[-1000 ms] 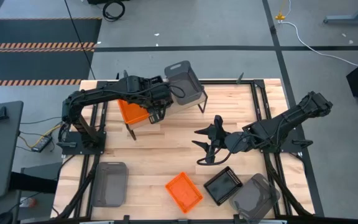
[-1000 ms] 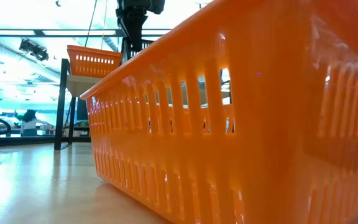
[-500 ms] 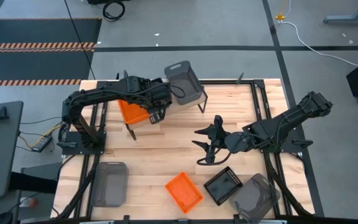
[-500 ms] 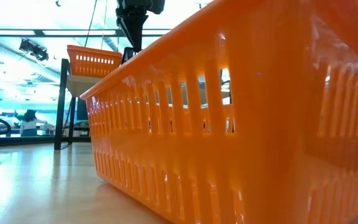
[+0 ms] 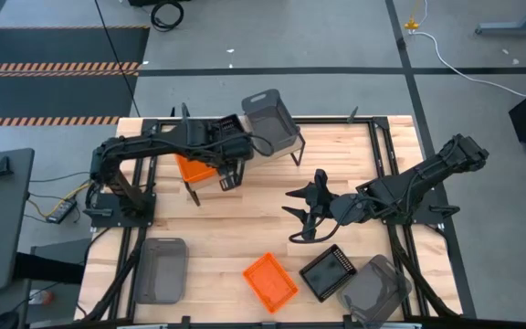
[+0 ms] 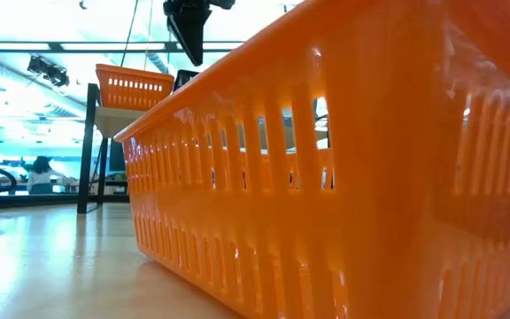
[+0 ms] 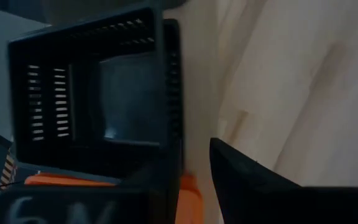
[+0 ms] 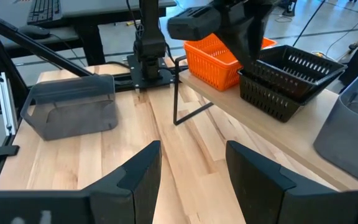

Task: Stack baskets on shelf by color
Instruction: Stack the left black bin on top of the black bin on the shelf, then stack the black bin on top of the black bin on the shelf

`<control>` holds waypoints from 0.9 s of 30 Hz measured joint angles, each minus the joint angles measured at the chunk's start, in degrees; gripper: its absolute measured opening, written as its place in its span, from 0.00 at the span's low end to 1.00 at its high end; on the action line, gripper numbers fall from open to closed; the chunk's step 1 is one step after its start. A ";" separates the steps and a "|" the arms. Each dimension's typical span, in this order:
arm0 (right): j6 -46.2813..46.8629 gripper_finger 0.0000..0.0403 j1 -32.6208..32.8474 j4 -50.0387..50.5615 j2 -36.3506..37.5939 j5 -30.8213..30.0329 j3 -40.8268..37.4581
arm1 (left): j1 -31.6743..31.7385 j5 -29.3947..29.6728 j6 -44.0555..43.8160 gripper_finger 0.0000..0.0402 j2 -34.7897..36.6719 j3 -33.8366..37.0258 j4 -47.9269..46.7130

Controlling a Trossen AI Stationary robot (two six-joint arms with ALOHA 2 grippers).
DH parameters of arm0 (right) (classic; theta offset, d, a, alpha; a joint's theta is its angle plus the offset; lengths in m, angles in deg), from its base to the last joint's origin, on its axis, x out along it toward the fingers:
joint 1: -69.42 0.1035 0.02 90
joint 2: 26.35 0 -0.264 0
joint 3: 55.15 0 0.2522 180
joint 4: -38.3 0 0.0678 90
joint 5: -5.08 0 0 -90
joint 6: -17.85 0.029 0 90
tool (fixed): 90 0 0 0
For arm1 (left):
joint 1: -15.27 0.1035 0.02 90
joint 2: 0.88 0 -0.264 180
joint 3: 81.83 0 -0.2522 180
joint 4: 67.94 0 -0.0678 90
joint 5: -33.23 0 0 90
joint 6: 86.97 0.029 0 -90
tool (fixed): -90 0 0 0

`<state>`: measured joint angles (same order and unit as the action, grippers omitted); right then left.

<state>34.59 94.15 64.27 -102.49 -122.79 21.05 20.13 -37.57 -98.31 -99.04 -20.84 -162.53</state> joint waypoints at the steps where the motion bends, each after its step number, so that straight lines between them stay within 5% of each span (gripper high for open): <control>1: -0.24 0.46 0.00 0.02 0.00 0.00 0.00 | -0.71 0.00 -0.09 0.23 0.14 0.00 0.00; 18: 0.09 0.46 0.00 1.10 0.00 0.02 0.00 | -14.98 3.13 -9.36 0.18 0.90 -6.61 -6.37; 27: 2.67 0.46 0.02 2.17 0.00 1.06 0.00 | -28.98 14.56 -15.70 0.16 0.98 -0.79 -3.77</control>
<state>37.26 94.17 66.43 -102.49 -121.73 21.05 -8.86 -23.01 -114.01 -98.05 -21.62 -166.31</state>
